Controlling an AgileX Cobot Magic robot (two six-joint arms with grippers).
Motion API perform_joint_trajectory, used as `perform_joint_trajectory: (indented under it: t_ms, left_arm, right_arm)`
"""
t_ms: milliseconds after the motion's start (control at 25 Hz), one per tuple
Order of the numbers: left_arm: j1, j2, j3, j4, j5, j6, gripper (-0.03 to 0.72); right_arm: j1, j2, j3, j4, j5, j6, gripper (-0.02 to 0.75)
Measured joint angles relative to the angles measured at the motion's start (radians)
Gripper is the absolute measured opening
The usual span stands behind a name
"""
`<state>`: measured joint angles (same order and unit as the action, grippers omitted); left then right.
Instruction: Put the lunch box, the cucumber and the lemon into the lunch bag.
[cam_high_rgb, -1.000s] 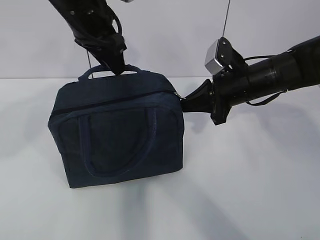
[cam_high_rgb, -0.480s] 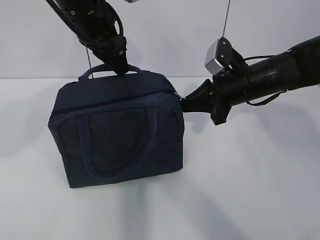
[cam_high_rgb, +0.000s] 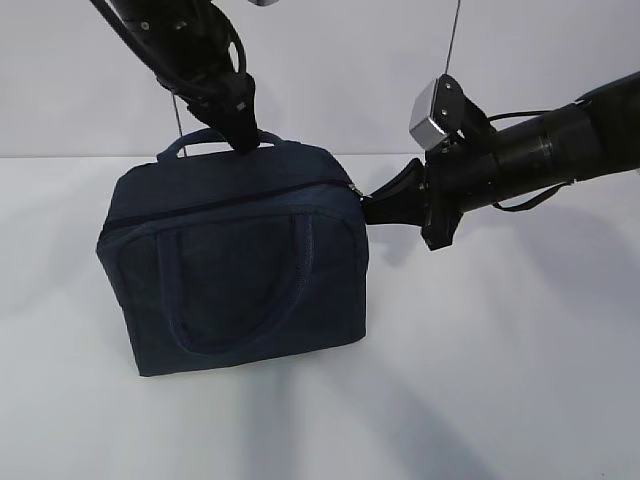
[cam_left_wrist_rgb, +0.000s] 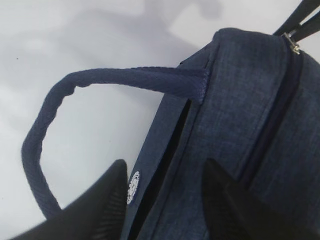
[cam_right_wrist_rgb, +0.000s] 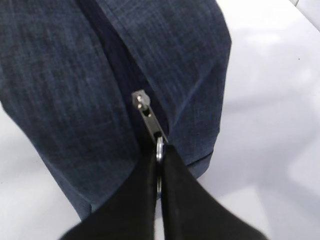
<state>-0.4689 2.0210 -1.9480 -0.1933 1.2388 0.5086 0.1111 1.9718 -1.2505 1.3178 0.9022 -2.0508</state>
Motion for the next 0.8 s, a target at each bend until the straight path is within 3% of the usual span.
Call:
perform_joint_trajectory:
  t_ms: [120,200,440,800]
  left_arm:
    - [0.0,0.0,0.0,0.0,0.0,0.0,0.552]
    - [0.0,0.0,0.0,0.0,0.0,0.0,0.594]
    - [0.0,0.003,0.0,0.0,0.0,0.008,0.535]
    - [0.0,0.033,0.0,-0.021,0.0,0.019,0.517]
  right_arm:
    - [0.0,0.0,0.0,0.0,0.0,0.0,-0.013]
    - [0.0,0.0,0.0,0.0,-0.002,0.0,-0.013]
    - [0.0,0.0,0.0,0.0,-0.002,0.0,-0.013]
    - [0.0,0.0,0.0,0.0,-0.004,0.0,-0.013]
